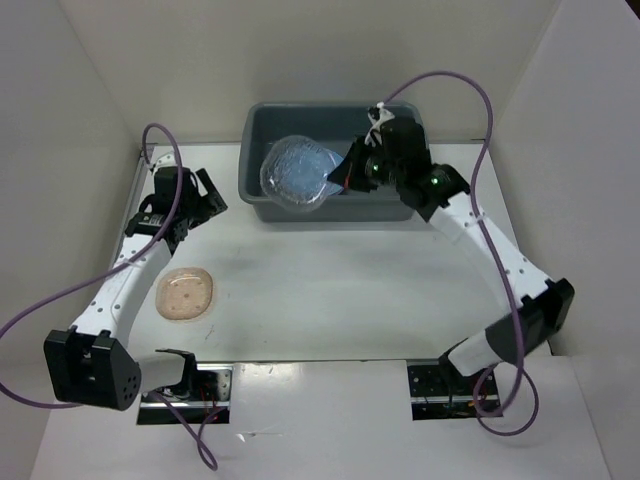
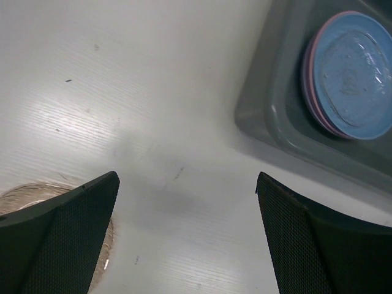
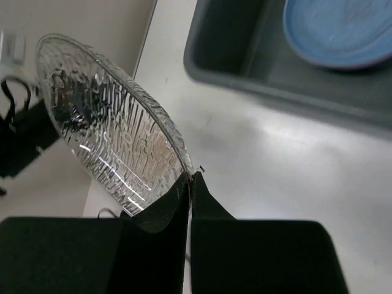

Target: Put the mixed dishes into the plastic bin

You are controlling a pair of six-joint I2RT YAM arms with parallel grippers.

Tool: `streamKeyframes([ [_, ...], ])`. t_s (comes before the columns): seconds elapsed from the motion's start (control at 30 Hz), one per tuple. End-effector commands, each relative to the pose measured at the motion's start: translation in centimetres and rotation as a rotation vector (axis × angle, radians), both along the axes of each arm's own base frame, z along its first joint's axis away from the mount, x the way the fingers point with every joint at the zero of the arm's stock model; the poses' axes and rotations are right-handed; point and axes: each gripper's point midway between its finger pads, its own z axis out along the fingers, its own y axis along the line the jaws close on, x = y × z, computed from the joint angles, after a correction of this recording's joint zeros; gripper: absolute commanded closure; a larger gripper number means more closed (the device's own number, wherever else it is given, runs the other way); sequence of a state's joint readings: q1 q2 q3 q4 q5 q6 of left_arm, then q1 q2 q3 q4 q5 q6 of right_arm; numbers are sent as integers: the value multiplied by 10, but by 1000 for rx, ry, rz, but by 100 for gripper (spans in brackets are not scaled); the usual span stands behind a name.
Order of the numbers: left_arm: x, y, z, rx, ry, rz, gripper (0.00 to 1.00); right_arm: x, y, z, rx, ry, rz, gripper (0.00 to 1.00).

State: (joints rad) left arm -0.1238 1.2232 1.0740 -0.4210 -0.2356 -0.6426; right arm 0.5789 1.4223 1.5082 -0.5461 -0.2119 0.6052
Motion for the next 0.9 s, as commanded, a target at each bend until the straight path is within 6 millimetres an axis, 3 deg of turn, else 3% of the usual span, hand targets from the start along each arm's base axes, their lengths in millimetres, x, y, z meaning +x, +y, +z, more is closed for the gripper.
streamKeyframes([
  [0.0,7,21,6,38,6,22,0,51,-11,-16,-88,8,-56,100],
  [0.03,7,23,6,30,6,23,0,67,-7,-1,-61,-38,-67,100],
  [0.07,7,25,-1,34,26,17,0,83,-4,-18,-75,-14,-75,100],
  [0.13,4,29,-5,34,27,27,0,104,-2,-15,-66,-28,-93,100],
  [0.17,4,29,-5,42,28,21,0,117,-6,-21,-75,-24,-119,100],
  [0.2,4,33,-5,42,28,32,0,130,0,-39,-95,-5,-114,100],
  [0.27,2,38,-9,62,41,28,0,153,-2,-36,-93,-39,-155,100],
  [0.3,-1,42,-18,62,69,38,0,166,-3,-56,-132,-25,-176,100],
  [0.33,-1,44,-18,77,71,38,0,178,0,-47,-131,-59,-185,100],
  [0.53,-8,55,-29,98,106,69,0,237,-3,-95,-231,-8,-264,100],
  [0.6,-8,54,-29,92,105,60,0,253,-11,-108,-248,7,-292,100],
  [0.63,-10,54,-30,92,115,60,0,259,-10,-95,-237,-20,-305,100],
  [0.67,-10,54,-30,99,116,54,0,270,-13,-126,-262,20,-310,100],
  [0.7,-10,54,-30,99,116,54,0,277,-17,-132,-258,33,-326,100],
  [0.73,-10,54,-27,99,107,55,0,279,-16,-115,-241,6,-329,100],
  [0.77,-10,54,-27,99,107,55,0,287,-21,-144,-254,48,-343,100],
  [0.87,-10,56,-30,112,118,56,0,291,-22,-151,-233,65,-345,94],
])
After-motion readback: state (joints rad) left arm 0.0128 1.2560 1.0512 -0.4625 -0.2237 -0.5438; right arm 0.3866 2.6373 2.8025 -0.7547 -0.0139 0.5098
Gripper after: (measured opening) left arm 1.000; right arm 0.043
